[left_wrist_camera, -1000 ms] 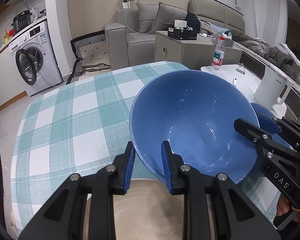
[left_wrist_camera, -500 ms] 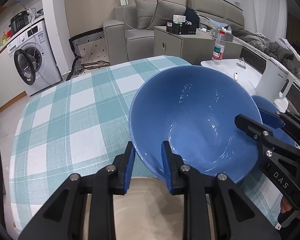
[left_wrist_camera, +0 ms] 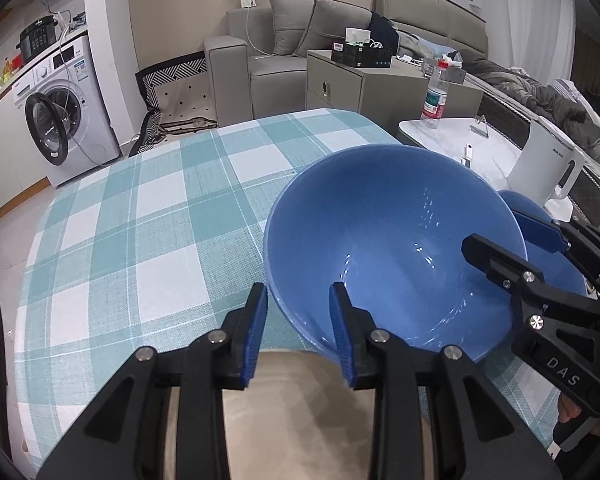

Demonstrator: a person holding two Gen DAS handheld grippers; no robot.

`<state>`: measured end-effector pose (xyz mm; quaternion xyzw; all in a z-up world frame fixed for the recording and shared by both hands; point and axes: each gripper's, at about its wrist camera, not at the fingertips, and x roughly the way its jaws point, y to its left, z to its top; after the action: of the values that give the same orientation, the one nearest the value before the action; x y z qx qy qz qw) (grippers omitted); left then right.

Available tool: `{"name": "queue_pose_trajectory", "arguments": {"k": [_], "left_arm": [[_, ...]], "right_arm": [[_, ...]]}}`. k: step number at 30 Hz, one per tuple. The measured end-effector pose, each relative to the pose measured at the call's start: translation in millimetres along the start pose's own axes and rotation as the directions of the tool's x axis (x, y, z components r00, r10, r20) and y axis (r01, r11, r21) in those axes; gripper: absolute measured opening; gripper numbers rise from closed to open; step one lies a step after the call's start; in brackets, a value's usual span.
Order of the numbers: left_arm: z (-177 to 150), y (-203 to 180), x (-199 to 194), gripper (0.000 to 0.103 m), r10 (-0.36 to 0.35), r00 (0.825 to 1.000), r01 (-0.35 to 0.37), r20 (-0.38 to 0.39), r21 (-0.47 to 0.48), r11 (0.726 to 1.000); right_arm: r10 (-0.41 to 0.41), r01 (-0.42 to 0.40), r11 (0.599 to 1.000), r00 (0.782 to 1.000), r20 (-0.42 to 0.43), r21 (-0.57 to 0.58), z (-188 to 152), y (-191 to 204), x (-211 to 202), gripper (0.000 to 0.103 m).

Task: Organize plates and bowls
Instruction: 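Lower the blue bowl onto the tablecloth and open both grippers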

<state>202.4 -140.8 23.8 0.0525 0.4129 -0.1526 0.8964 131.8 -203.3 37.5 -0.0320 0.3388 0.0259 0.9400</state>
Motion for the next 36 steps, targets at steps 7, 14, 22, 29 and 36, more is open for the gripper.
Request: {"name": "queue_pose_trajectory", "arguments": {"k": [7,14,22,29,36], "left_arm": [[-0.5,3.7,-3.6,0.045,0.001,1.0,-0.001,0.002,-0.012,1.0],[0.2,6.7,-10.8,0.057,-0.013,1.0,0.013,0.014,-0.033,0.999],[0.9,7.1,-26.0,0.09,-0.034,0.999,0.036,0.03,-0.048,0.998],[-0.8,-0.8,-43.2,0.103,-0.057,0.997,0.06,0.059,-0.049,0.997],[-2.0,-17.7,-53.1,0.103,-0.07,0.995,0.073,0.07,-0.041,0.996]], "right_arm": [[0.023,-0.024,1.0,0.999,0.029,0.018,3.6,-4.5,-9.8,0.058],[0.06,-0.06,0.998,0.997,0.045,0.011,4.6,-1.5,-17.0,0.083],[0.081,-0.081,0.997,0.995,0.064,0.001,8.1,-3.2,-31.1,0.1],[0.079,-0.081,0.997,0.991,0.108,0.018,12.9,-19.6,-60.9,0.102],[0.045,-0.052,0.998,0.99,0.136,0.046,11.5,-45.5,-89.1,0.102]]}}
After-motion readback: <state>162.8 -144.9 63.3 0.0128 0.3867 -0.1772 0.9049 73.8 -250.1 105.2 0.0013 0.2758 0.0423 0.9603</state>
